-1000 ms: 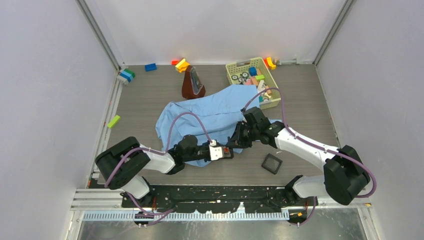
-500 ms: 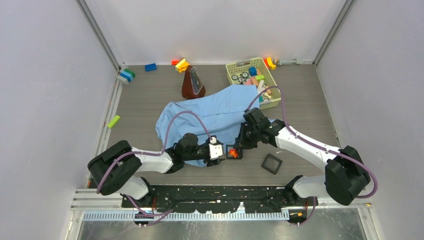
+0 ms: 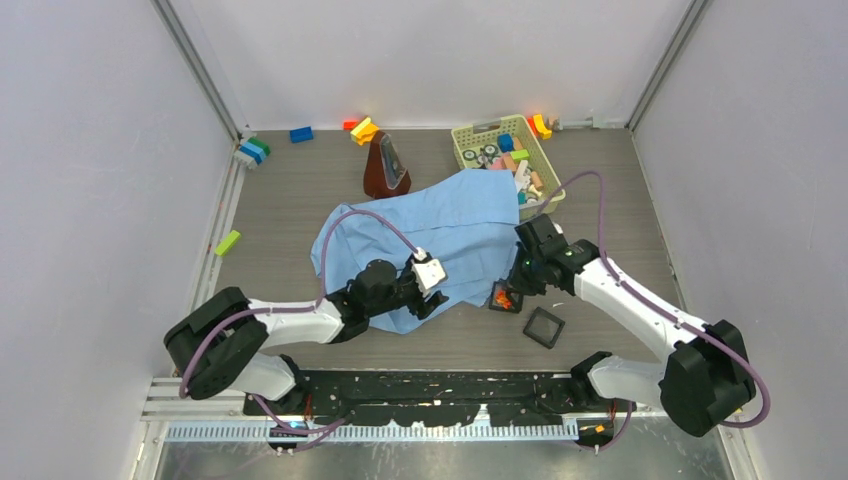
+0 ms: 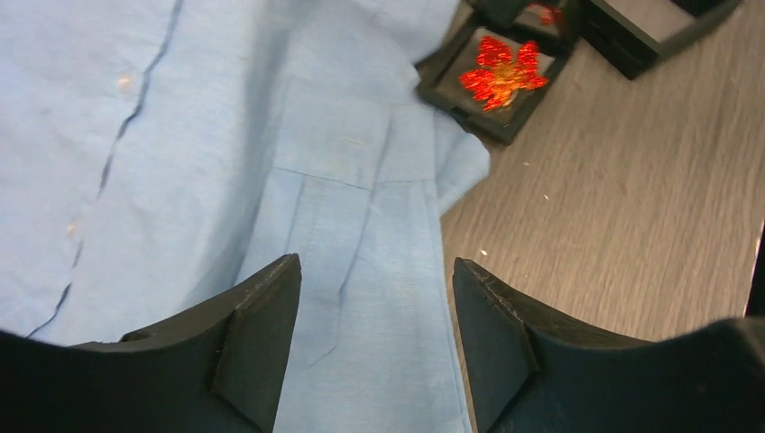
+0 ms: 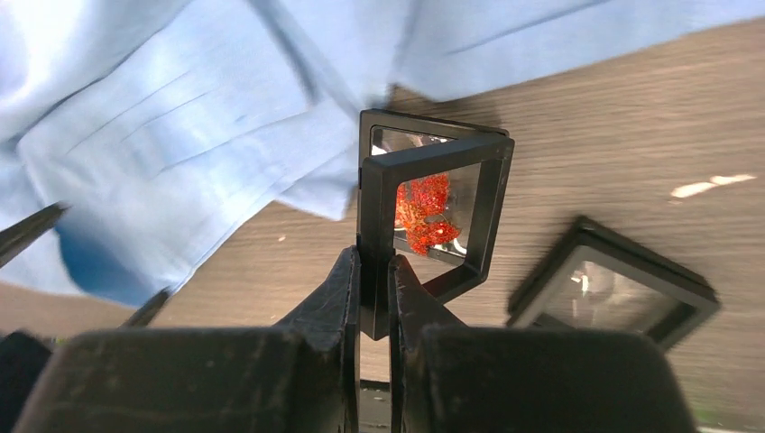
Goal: Remove the brooch from the garment
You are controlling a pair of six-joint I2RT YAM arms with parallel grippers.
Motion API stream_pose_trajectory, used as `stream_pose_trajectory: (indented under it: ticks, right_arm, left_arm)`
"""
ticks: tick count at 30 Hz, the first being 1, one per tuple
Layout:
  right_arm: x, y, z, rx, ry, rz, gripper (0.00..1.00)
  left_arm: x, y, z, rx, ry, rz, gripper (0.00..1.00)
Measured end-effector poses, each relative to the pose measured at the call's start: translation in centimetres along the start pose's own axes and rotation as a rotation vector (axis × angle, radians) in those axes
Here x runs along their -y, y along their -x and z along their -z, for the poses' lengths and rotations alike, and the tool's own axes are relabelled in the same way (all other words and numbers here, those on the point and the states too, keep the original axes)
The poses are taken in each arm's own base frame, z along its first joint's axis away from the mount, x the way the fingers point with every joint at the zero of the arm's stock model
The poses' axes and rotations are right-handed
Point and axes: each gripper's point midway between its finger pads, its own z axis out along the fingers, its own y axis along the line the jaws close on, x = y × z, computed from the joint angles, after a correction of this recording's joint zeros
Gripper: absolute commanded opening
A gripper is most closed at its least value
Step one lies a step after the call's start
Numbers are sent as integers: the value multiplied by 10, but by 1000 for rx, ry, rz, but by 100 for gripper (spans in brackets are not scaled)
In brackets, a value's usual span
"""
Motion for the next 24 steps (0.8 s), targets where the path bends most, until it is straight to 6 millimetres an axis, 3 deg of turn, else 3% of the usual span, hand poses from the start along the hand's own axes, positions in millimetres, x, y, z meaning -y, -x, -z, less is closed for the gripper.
stream_pose_trajectory:
  ticks: [6,12,18,22,24]
  right_arm:
    - [52,6,0,24,-141,-109,3]
    - [88,18,6,99,-295,-162,10]
    - [104,28,5,139,-378,-186,11]
    - [105,33,-7,105,-418,-180,12]
    - [105,36,-14,91,-431,-173,17]
  left_arm:
    - [-18,14,7,16,110,77,61]
    - [-28,8,9,-48,167,147,66]
    - [-50,6,14,-80,222,252,66]
    - [-58,-3,19,-106,249,304,66]
    - [-57,-6,19,-118,247,314,66]
